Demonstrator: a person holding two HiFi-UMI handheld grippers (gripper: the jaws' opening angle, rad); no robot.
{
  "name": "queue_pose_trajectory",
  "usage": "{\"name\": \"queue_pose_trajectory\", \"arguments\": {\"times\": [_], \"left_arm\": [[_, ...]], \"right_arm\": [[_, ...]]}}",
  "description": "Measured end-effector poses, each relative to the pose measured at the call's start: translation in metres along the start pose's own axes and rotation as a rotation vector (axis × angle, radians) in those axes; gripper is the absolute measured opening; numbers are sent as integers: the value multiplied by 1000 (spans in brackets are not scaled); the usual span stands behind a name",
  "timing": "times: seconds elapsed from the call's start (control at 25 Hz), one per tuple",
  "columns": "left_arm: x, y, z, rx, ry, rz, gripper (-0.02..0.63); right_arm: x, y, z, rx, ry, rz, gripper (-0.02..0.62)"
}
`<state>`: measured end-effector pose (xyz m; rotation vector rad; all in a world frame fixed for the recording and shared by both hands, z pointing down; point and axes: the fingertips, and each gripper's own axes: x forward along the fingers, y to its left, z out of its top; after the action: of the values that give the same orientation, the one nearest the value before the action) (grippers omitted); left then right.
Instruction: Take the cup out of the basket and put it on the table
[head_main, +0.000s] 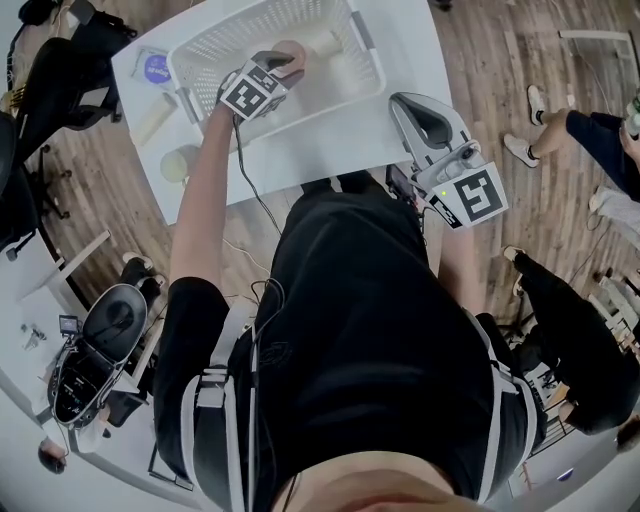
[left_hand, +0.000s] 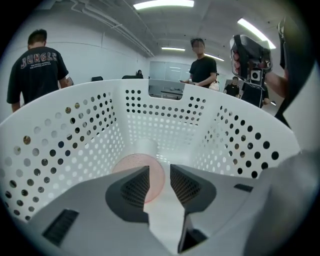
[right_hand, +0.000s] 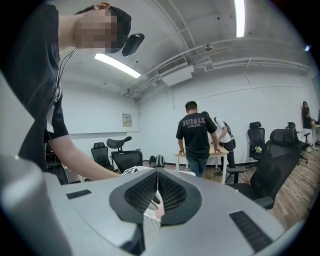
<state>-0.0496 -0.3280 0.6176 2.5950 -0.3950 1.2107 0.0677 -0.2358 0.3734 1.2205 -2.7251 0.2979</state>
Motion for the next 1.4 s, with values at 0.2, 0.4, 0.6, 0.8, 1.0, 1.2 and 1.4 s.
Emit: {"name": "queue_pose_trajectory", "arguments": {"times": [0.2, 0.4, 0.6, 0.8, 1.0, 1.2, 1.4], "left_arm": [[6, -3, -3, 43, 30, 10, 73], [8, -7, 3, 70, 25, 4, 38], [5, -12, 5, 76, 27, 4, 35], [0, -18, 10, 70, 11, 18, 35], [-18, -26, 26, 83, -40, 40, 35], [-24, -37, 35, 101, -39, 46, 35], [-48, -56, 62, 112, -122, 58, 35]], "right_arm": [[-2, -2, 1, 1, 2, -3, 20], [-5, -5, 4, 3, 3, -6, 20], [-12, -4, 5, 2, 0, -3, 20], [-19, -3, 5, -1, -6, 1, 20], [-23, 4, 12, -8, -16, 7, 20], [-26, 5, 9, -12, -38, 24, 20], [-37, 15, 9, -21, -50, 36, 20]]}}
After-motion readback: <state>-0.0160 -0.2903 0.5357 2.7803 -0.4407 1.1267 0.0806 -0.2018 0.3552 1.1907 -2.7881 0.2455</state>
